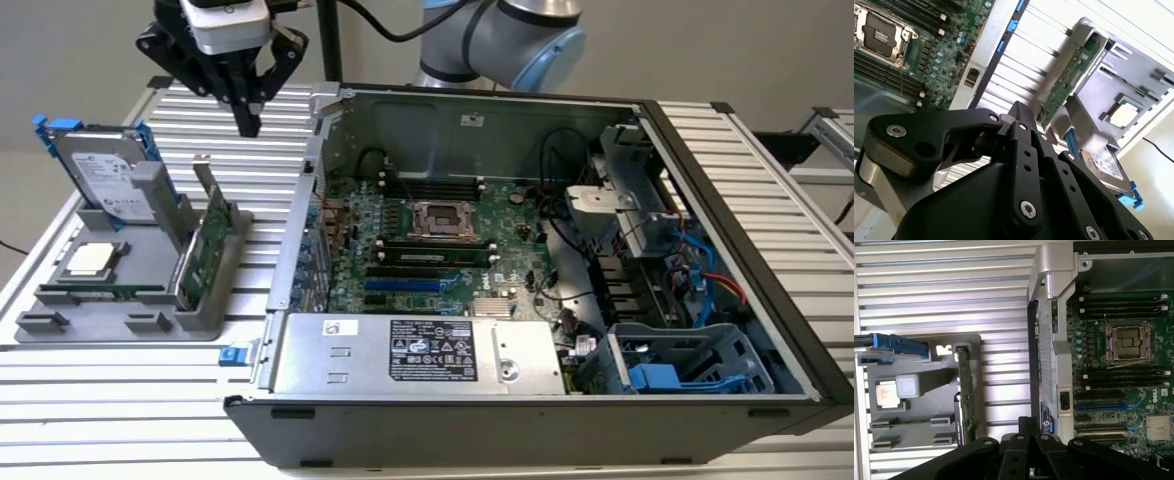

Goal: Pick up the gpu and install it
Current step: 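Reach for the gpu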

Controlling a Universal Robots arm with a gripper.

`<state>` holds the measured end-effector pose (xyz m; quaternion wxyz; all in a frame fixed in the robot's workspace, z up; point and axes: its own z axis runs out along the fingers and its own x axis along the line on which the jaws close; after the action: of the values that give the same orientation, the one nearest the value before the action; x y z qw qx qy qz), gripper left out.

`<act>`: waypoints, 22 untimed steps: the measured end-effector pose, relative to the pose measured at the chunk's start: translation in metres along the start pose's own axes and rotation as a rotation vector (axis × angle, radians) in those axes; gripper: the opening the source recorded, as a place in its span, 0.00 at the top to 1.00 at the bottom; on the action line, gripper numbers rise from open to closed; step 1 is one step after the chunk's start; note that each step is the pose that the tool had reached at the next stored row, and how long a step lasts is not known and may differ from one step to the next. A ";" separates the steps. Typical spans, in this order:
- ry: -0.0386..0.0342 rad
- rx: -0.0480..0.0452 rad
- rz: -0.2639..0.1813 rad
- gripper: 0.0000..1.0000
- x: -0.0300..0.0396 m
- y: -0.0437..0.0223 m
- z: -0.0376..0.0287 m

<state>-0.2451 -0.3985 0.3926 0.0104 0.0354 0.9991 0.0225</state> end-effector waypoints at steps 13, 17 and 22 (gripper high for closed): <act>0.0000 0.0000 0.000 1.00 0.0139 -0.0010 -0.0003; 0.0000 0.0000 0.000 1.00 0.0184 -0.0013 -0.0004; 0.0000 -0.0001 0.000 1.00 0.0309 -0.0021 -0.0007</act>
<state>-0.2760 -0.3984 0.3926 0.0104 0.0353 0.9991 0.0225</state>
